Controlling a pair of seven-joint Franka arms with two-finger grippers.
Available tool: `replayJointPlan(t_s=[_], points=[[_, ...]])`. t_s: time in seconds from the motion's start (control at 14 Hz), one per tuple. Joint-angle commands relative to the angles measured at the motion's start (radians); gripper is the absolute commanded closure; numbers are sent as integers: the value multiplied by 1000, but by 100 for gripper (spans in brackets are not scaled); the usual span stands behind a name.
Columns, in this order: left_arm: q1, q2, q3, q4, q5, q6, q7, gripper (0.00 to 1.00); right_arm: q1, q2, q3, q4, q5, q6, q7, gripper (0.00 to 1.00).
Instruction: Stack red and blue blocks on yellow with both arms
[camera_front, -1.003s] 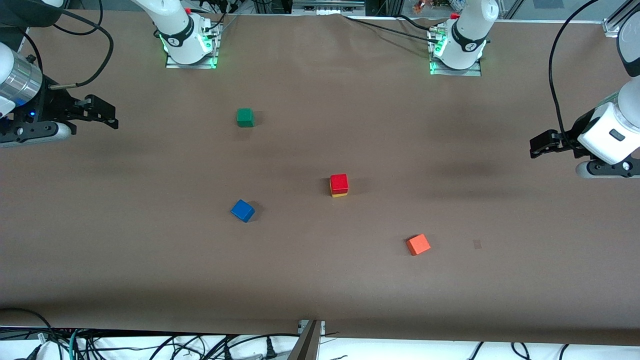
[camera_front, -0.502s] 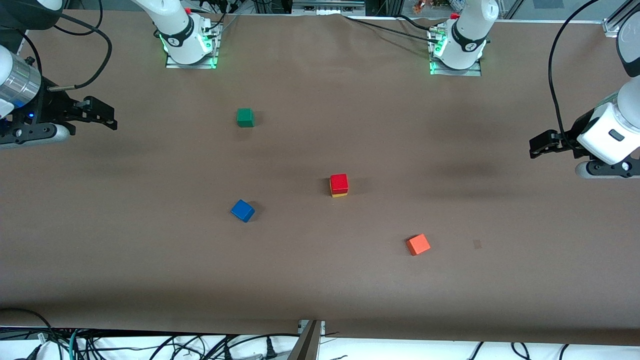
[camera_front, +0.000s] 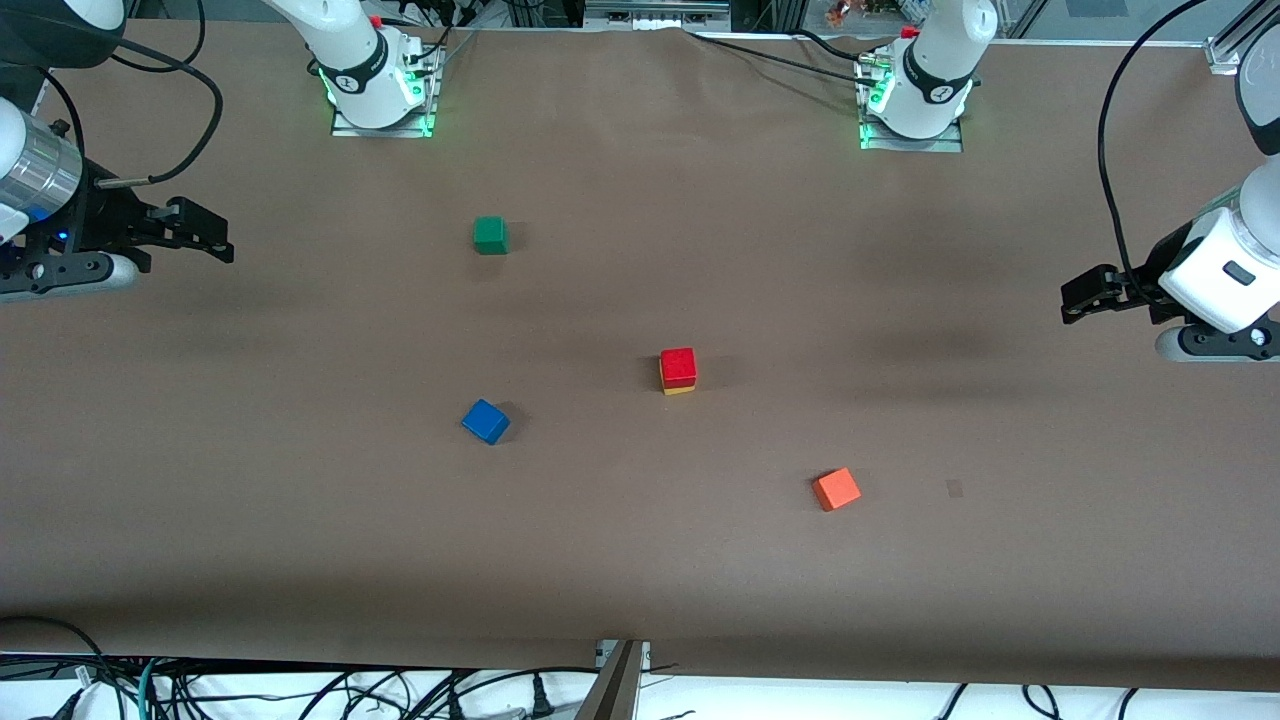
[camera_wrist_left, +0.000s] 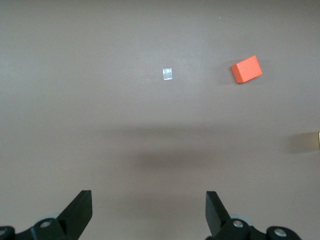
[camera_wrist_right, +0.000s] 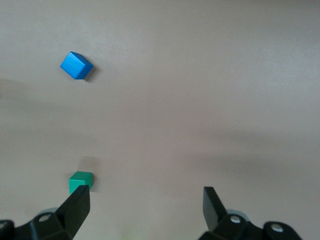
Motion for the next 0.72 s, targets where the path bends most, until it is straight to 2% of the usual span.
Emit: replayJointPlan(t_s=[0.0, 0.64], points=[[-1, 30, 7, 38, -17, -7, -1, 0, -12, 6, 5, 18, 19, -14, -14, 0], [6, 46, 7, 78, -26, -7, -3, 0, -27, 20, 4, 16, 18, -17, -14, 0]])
